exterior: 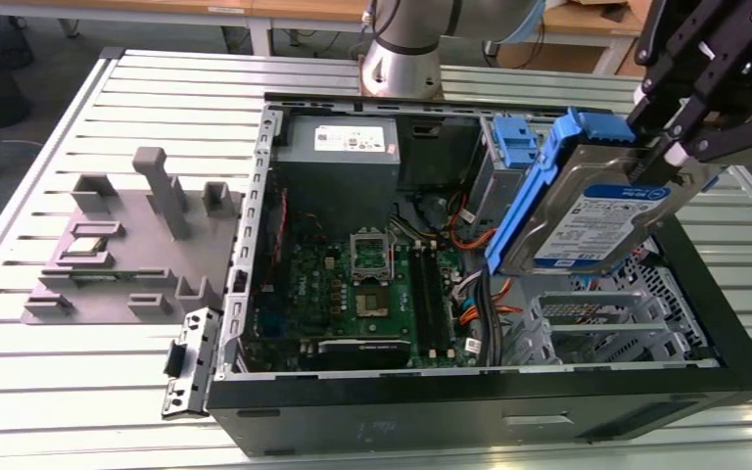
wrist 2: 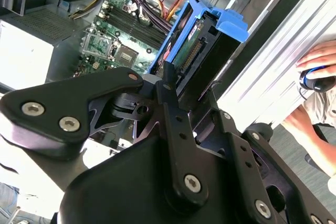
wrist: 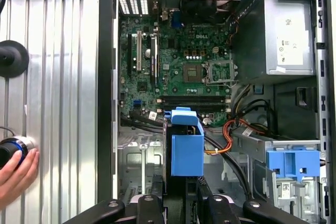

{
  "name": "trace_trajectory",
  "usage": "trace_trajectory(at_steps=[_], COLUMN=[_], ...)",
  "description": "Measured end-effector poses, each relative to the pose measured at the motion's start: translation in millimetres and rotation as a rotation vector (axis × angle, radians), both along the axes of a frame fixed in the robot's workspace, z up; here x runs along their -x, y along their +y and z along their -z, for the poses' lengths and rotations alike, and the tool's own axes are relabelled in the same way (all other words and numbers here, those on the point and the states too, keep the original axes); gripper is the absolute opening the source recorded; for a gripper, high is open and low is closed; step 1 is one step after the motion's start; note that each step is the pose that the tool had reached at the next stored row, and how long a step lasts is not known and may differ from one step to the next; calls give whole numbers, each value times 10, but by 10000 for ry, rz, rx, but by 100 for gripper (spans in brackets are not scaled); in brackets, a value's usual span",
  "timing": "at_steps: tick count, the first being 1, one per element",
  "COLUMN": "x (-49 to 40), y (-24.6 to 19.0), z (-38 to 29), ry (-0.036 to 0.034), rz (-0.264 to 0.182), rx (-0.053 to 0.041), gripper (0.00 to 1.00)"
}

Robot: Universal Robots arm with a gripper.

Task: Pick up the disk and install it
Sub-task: 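Pick up the disk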

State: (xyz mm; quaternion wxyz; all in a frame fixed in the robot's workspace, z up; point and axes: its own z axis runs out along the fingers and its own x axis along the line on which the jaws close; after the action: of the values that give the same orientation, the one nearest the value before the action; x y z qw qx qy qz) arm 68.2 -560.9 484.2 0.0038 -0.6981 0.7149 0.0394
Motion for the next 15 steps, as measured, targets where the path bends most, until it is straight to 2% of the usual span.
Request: trace_trajectory(at_steps=[9,15], x=[0,0], y=[-75,-77], z=[2,2], ry=[0,0], rz=[0,-1], rx=[1,1], gripper=[35,35])
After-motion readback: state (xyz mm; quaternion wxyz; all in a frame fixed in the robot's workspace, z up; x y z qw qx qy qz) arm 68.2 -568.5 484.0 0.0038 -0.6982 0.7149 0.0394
